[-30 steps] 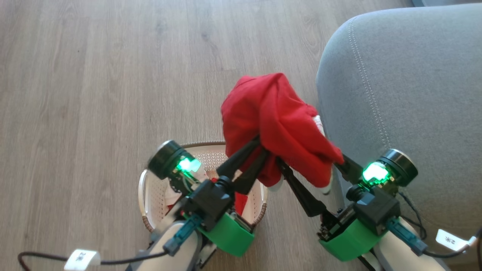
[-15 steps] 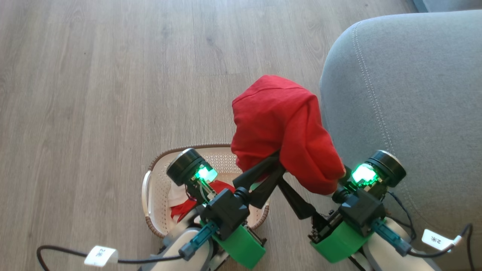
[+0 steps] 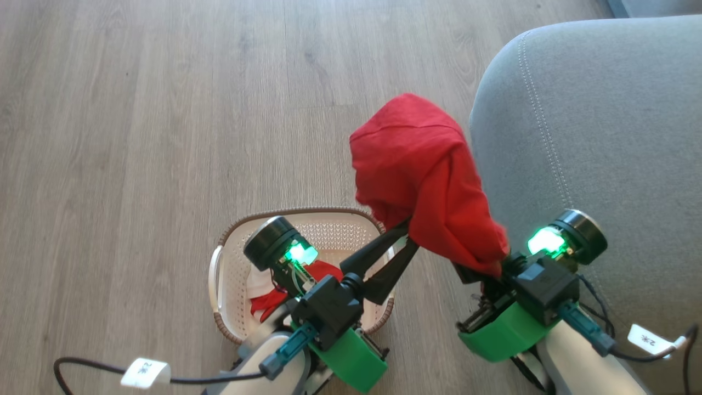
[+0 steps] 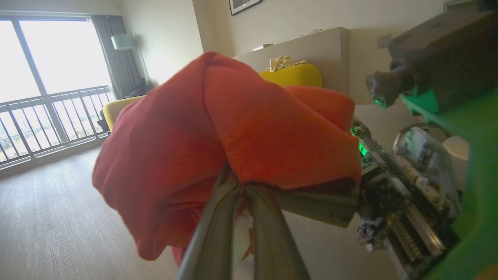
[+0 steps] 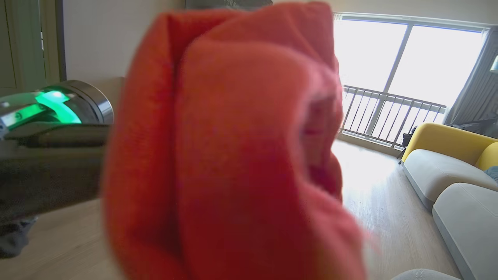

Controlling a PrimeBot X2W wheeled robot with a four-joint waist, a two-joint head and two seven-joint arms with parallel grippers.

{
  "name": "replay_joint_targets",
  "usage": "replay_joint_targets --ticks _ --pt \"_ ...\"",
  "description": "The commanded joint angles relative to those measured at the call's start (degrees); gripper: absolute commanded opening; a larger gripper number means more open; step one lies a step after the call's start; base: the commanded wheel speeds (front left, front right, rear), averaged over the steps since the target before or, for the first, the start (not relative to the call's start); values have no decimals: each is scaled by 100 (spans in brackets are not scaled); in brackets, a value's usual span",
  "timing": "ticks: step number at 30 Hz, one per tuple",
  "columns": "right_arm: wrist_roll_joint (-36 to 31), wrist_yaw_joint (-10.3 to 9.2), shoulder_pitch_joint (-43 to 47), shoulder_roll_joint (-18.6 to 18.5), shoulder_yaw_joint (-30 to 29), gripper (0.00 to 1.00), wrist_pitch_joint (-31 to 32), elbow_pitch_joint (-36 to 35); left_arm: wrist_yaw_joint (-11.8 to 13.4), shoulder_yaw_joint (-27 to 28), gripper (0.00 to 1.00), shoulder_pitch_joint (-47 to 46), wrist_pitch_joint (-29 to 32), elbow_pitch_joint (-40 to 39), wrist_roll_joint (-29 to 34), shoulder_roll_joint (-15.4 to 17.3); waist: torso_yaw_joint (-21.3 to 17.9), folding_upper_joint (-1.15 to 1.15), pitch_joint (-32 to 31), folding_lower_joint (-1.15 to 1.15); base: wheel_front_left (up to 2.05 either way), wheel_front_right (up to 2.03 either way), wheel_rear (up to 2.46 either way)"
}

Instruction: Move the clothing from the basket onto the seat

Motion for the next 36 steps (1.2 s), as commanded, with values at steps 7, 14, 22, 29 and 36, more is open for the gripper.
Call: replay_joint_targets --ticks 7,14,22,29,36 --pt "-87 13 -100 178 -166 0 -13 -355 -4 269 100 -217 -27 -208 -14 -42 32 0 58 0 0 0 0" --pt "-161 13 -90 253 -446 0 -13 -434 20 378 100 -203 -27 -180 6 -52 36 0 43 0 0 0 0" --pt "-222 13 -144 225 -761 0 -13 -513 24 472 100 -96 -27 62 77 -8 -8 0 -2 0 0 0 0" --pt "-258 13 -192 190 -1090 0 -13 -609 24 527 100 35 -27 387 109 81 -99 0 -10 0 0 0 0" --pt "-281 13 -162 189 -1386 0 -13 -676 18 567 100 161 -27 921 67 118 -158 0 -23 0 0 0 0"
